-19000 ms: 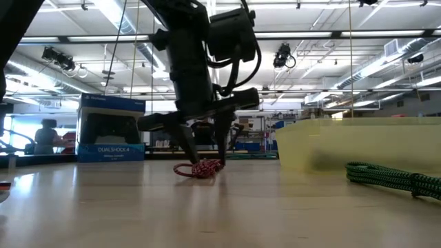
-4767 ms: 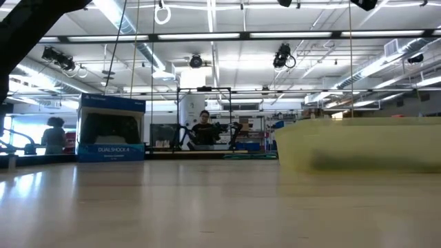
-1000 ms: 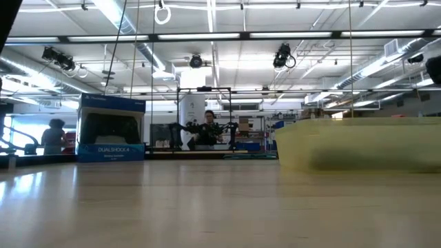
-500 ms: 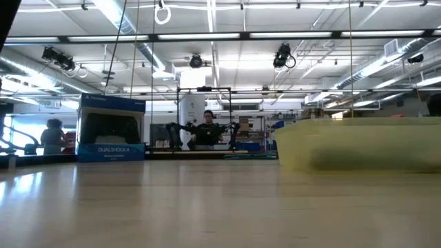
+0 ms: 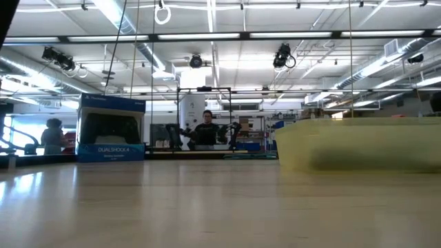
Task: Pick and place USB-C Cables
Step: Put the gray charger cable into the yellow bin
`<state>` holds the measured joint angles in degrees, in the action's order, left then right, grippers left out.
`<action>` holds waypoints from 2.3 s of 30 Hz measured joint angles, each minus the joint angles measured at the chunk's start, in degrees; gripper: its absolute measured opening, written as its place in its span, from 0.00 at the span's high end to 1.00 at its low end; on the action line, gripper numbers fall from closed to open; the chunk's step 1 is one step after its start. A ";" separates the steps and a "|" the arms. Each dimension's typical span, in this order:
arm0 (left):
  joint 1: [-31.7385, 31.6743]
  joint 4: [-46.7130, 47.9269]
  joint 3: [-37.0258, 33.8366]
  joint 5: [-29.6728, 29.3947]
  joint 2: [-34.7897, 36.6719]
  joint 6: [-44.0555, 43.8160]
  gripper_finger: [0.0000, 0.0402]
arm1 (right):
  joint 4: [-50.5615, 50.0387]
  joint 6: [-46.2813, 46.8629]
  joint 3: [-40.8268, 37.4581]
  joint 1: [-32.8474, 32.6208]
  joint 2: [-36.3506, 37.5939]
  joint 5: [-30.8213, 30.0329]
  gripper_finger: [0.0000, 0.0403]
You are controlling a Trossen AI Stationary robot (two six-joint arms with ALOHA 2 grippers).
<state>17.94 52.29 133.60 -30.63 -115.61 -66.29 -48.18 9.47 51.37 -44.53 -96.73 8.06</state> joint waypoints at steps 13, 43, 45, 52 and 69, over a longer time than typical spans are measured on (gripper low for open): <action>0.99 1.89 0.00 0.03 0.00 0.05 0.68 | -6.65 3.79 7.03 1.48 9.75 -4.77 0.96; -9.04 4.98 0.11 19.00 0.78 17.36 0.68 | -21.49 -6.89 12.27 42.01 14.31 -9.49 0.96; -9.67 4.90 0.11 20.05 0.89 18.79 0.68 | -20.92 -6.58 12.28 42.67 13.51 -9.28 0.96; -10.76 1.72 0.11 23.06 1.01 23.19 0.68 | -20.21 -4.94 12.28 44.07 9.88 -7.92 0.96; -10.76 -0.69 0.09 23.89 1.01 26.82 0.68 | -19.16 1.44 12.27 45.38 8.09 -7.01 0.78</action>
<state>7.18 51.60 133.69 -6.74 -114.61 -39.47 -67.34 10.92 63.64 0.85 -88.64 1.05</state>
